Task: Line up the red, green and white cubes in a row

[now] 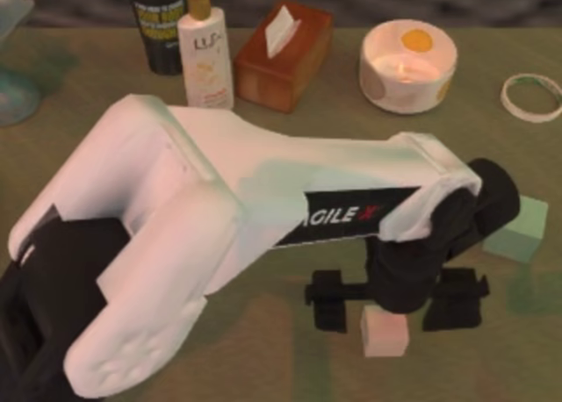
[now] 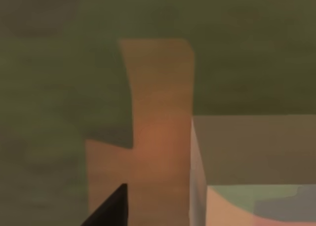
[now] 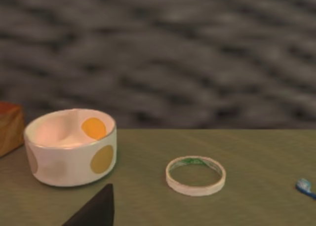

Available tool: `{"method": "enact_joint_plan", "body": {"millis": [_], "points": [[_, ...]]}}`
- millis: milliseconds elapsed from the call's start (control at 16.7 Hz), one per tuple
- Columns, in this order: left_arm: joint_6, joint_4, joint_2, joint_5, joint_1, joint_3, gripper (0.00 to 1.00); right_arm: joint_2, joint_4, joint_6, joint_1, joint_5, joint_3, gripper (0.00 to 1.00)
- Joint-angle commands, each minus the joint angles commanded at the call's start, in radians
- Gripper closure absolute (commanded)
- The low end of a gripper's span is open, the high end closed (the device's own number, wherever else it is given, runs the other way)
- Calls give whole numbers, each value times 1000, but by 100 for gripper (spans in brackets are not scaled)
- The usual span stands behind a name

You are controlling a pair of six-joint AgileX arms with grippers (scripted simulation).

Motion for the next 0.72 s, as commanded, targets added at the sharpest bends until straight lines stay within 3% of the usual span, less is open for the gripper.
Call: {"method": "enact_joint_plan", "body": {"millis": [420, 720], "points": [[-1, -18, -5, 0, 0, 16, 0, 0, 0, 0, 0, 0, 0, 0], [-7, -198, -56, 0, 11, 132, 0, 0, 0, 0, 0, 0, 0, 0]]}}
